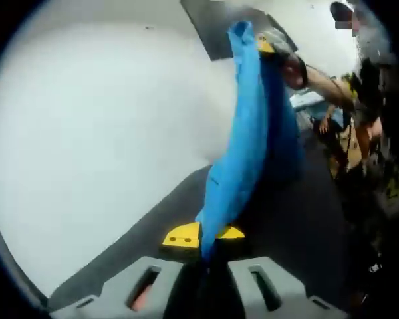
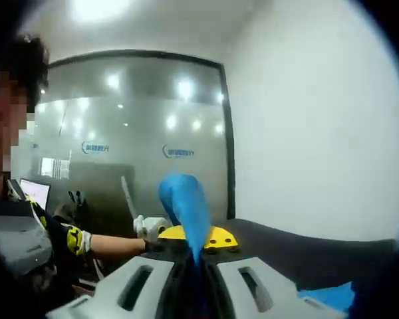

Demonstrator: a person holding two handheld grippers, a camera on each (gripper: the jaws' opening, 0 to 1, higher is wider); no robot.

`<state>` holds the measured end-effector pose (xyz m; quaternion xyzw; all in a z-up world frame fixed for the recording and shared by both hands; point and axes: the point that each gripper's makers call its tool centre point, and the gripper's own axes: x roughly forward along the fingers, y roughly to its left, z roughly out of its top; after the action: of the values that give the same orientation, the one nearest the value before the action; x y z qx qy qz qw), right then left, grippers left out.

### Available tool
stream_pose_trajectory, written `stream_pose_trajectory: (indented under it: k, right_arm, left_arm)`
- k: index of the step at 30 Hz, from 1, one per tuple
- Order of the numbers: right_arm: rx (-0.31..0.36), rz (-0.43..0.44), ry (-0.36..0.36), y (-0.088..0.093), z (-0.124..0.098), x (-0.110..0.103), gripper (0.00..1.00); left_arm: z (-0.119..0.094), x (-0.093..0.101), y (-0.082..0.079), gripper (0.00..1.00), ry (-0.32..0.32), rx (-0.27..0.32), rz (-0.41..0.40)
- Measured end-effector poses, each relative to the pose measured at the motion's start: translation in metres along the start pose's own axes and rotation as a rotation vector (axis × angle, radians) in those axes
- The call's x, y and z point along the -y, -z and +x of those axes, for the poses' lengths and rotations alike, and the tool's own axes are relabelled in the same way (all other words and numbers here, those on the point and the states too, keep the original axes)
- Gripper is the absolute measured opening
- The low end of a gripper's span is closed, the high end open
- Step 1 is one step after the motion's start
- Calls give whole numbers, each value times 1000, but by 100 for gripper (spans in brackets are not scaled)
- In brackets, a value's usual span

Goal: Spread out the cloth and fold it

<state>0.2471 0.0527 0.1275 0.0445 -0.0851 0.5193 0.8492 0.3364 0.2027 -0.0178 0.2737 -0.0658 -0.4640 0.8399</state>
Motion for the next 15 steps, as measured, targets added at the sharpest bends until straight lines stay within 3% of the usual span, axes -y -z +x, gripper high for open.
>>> stream_pose_trajectory:
  k: [2, 5, 8, 12, 15]
  right_arm:
    - [0, -39, 10, -14, -3, 6, 0]
    - [6, -67, 17, -39, -3, 17, 0]
    - [53, -96, 15, -74, -4, 23, 0]
    - [137, -131, -4, -126, -13, 22, 0]
    - [155, -165, -11, -150, -17, 21, 0]
  left_arm:
    - [-1, -7, -16, 0, 35, -18, 16]
    - [-7, -38, -55, 0, 7, -11, 0]
    - [-18, -54, -106, 0, 6, 91, -118]
    - [-38, -78, -173, 0, -34, 200, -163]
    - [-49, -89, -209, 0, -45, 199, -167]
